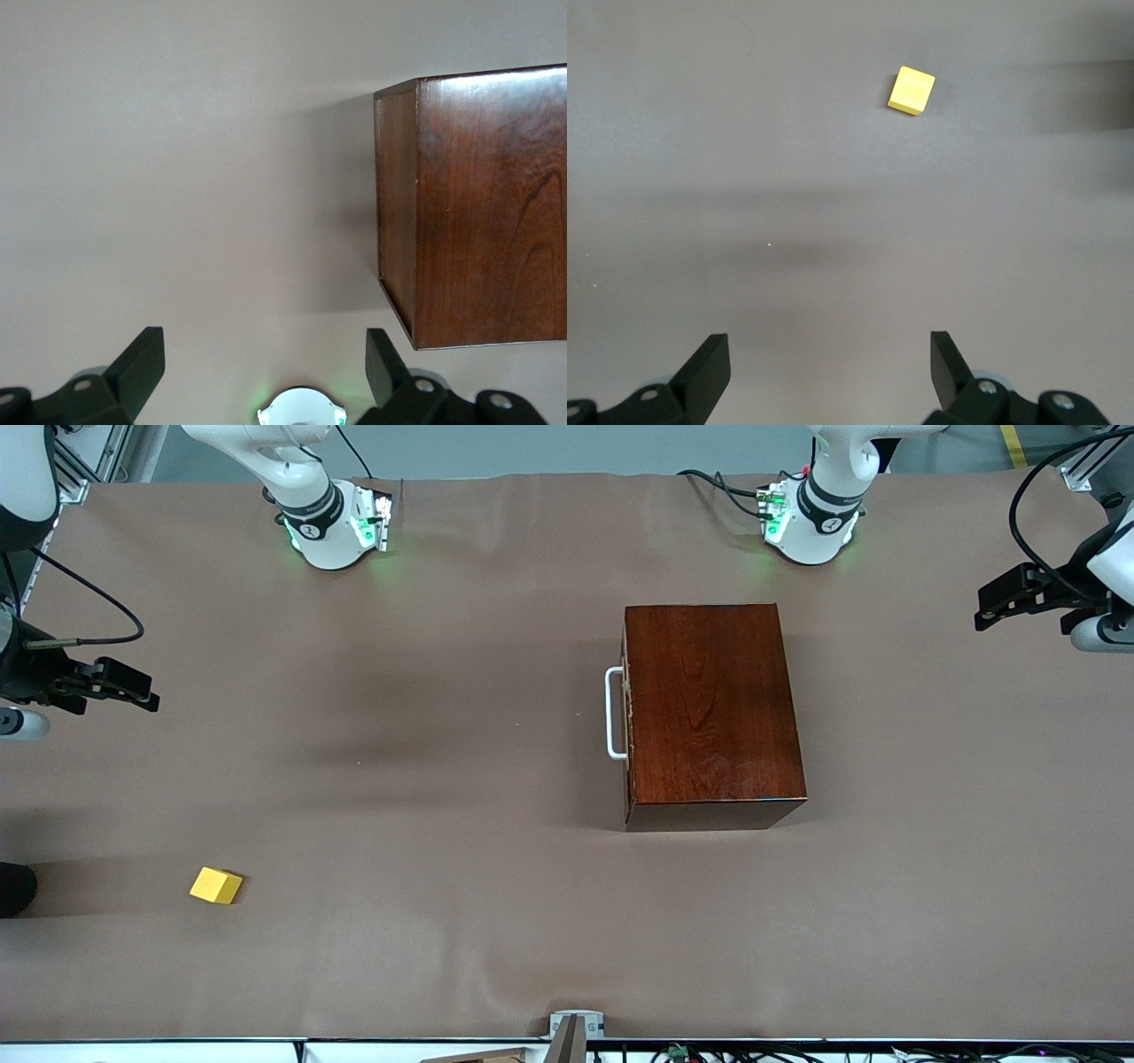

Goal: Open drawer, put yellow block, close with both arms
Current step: 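Move the left gripper from rest toward the wooden cabinet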

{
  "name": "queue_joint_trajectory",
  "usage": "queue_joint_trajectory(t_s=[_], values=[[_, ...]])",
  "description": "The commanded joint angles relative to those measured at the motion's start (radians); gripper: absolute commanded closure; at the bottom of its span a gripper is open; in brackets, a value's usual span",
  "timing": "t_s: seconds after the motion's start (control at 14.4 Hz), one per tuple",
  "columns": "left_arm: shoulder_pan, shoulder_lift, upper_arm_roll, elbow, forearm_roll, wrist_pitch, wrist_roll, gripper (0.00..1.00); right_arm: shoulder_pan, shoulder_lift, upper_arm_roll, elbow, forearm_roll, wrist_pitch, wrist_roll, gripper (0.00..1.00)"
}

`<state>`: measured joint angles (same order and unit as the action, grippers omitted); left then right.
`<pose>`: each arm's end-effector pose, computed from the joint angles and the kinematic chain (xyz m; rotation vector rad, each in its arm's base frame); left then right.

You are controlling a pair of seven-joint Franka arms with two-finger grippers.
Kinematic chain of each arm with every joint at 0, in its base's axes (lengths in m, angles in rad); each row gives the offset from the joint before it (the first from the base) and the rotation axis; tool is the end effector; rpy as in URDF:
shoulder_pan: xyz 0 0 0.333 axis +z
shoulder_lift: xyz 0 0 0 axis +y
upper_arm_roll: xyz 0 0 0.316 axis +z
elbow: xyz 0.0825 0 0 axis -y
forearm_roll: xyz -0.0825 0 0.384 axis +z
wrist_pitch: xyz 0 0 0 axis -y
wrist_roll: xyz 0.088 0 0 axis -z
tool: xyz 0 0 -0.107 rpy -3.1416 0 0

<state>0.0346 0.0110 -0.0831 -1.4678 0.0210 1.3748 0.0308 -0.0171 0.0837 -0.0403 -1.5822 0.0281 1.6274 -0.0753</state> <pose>0.5367 -0.0232 0.6500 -3.1143 0.1189 0.1619 0.5818 -0.0297 0.5764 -3.1138 -0.0247 0.0572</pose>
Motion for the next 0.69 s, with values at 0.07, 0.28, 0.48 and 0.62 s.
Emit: queue_joint_trajectory(t_s=[0.07,0.28,0.48,0.62], values=[[0.004,-0.016,0.008,-0.016,-0.015,0.015,-0.005,0.0,0.0,-0.029,0.0,-0.021,0.007,0.002,0.0,0.0],[-0.002,0.01,0.006,0.009,-0.012,0.015,-0.003,0.0,-0.001,-0.03,0.0,-0.021,0.007,0.002,0.0,0.0],[-0.016,0.029,-0.003,0.021,-0.009,0.015,-0.034,0.0,-0.001,-0.03,0.0,-0.021,0.007,0.002,0.0,0.0],[-0.036,0.053,-0.012,0.023,-0.003,0.015,-0.048,0.0,-0.001,-0.03,0.0,-0.021,0.007,0.002,0.0,0.0]])
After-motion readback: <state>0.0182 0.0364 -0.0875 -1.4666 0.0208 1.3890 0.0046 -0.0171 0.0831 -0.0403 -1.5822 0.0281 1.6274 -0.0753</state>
